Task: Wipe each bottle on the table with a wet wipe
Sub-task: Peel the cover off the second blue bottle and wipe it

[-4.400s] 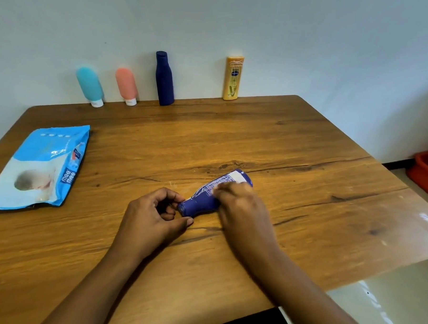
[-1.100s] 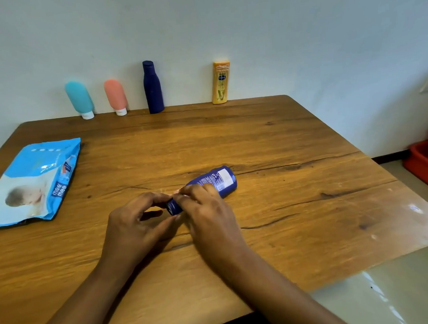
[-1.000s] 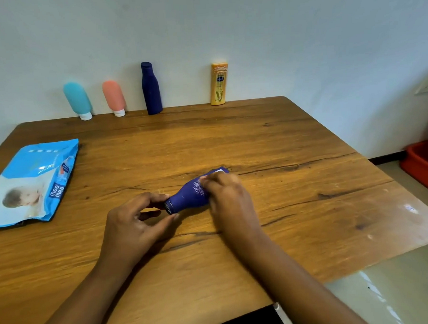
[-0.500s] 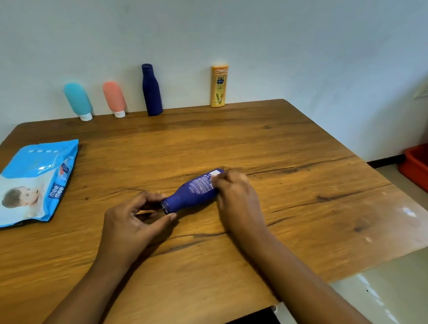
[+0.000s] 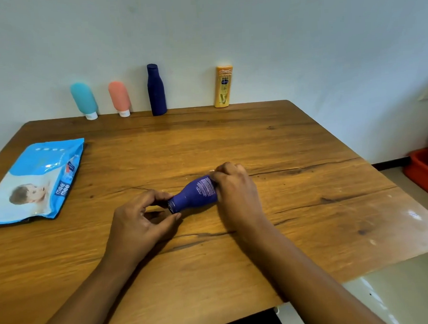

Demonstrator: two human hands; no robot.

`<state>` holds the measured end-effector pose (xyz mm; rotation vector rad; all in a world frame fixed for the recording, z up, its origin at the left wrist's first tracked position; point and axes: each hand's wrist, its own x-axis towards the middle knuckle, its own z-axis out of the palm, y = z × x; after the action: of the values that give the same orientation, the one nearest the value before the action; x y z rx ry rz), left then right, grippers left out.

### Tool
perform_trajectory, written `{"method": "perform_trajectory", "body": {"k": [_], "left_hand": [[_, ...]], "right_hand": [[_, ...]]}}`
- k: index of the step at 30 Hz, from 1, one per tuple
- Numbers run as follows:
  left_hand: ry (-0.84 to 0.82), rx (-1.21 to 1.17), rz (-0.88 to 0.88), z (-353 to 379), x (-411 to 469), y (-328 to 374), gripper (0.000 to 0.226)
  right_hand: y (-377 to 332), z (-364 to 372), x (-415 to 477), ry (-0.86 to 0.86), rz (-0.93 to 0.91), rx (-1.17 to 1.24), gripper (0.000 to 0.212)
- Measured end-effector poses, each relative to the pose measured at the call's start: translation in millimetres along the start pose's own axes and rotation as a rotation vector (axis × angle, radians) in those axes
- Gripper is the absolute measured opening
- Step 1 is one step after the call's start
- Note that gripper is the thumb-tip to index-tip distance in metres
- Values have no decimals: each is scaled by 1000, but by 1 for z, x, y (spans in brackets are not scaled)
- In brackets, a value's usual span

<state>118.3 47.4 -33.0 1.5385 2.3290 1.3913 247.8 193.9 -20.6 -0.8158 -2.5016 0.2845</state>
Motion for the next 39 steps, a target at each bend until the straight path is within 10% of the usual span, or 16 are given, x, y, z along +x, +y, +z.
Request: {"method": "perform_trajectory", "body": {"k": [15, 27, 39], "left_hand": [[5, -112, -60, -1, 3, -5, 39], [-23, -128, -225, 1, 9, -11, 37], [-277, -25, -491, -12, 33, 0, 19]], "right_hand": [[-46, 15, -35, 17, -282, 72, 34], [70, 21, 6, 200, 159, 186, 22], [56, 10, -2, 230, 192, 356, 29]]}}
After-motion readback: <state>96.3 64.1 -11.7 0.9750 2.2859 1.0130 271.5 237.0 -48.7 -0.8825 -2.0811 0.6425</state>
